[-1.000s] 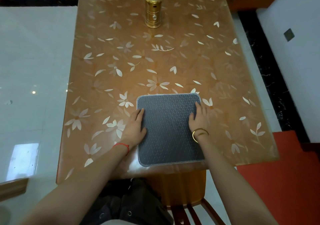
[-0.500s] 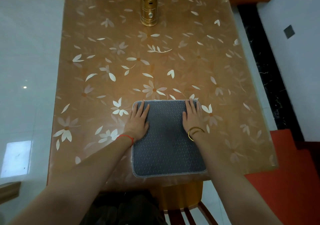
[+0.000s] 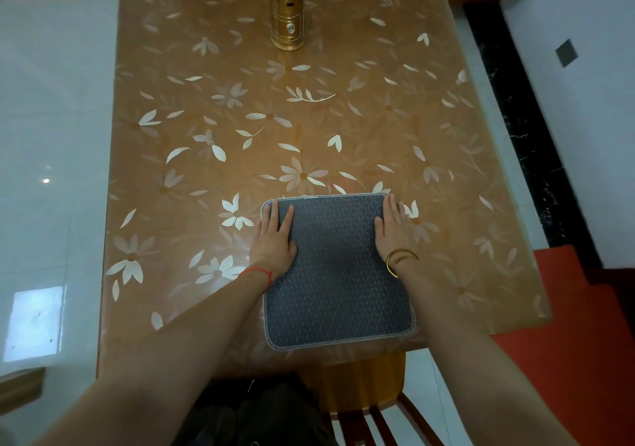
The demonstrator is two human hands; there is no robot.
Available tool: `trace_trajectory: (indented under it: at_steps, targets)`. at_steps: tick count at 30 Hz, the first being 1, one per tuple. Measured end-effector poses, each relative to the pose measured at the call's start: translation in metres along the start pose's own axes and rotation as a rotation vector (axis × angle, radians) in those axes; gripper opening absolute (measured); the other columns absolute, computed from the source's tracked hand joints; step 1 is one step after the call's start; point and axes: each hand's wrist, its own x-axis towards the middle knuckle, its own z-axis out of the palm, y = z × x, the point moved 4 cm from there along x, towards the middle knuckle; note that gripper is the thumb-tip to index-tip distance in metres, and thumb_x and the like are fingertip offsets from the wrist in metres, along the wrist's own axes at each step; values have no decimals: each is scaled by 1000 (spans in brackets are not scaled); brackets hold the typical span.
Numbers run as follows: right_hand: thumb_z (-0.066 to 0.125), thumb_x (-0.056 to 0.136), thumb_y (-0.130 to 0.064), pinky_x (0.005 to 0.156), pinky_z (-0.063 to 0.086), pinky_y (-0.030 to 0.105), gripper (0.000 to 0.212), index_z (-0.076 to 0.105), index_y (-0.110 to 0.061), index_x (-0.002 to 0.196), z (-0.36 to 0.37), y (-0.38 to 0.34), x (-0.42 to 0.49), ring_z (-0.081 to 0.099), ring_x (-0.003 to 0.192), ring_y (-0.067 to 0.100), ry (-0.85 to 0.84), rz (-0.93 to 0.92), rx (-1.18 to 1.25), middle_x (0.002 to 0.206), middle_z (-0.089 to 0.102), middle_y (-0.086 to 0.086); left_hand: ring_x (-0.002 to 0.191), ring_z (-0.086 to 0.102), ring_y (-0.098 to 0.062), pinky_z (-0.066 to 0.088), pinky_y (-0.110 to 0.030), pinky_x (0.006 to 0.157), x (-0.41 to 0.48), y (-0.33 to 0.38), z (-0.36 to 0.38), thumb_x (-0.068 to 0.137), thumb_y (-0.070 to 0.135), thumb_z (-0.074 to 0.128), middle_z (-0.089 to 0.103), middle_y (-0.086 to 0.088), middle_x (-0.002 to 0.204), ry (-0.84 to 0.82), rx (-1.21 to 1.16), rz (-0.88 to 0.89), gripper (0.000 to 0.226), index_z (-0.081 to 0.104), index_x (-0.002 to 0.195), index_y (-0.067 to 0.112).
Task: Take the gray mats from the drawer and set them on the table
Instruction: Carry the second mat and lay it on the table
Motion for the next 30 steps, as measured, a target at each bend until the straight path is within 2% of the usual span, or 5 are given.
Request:
trace_trajectory:
  at_steps: [7,16,21,24,30]
  targets:
    - [16,103,-31,122,-3,36,55,6,-13,154,14,-6,-36,-7,150,19,15,-93,15,163,0,1,153,-14,-31,-2,-41,125,-15,-7,4,103,20,39,-17,-13,165,16,-38,32,72,-8,156,6]
    - [19,104,-27,122,-4,38,55,5,-9,153,15,20,-55,-4,150,23,35,22,54,162,2,6,153,-11,-29,-1,-37,123,-39,-23,10,100,20,49,-17,-11,165,2,-15,46,81,-8,156,6]
    - [26,103,-30,120,-6,37,58,5,-14,154,30,21,-92,-7,150,23,51,-2,102,163,-1,2,145,-25,-20,-10,-31,119,-75,-11,9,95,44,56,-27,-6,158,26,-20,201,98,-12,155,8]
    - [31,102,-31,121,-3,40,61,2,-15,154,47,26,-114,-7,150,24,0,32,100,163,-4,2,148,-25,-27,-8,-36,123,-97,-4,25,84,60,62,-28,-10,160,-46,40,204,118,-17,154,6]
    - [28,103,-26,122,0,41,59,1,-16,154,51,41,-132,-6,150,24,12,57,19,163,-4,1,152,-16,-34,-2,-42,123,-109,-15,43,78,54,73,-24,-13,163,-166,190,104,129,-19,153,3]
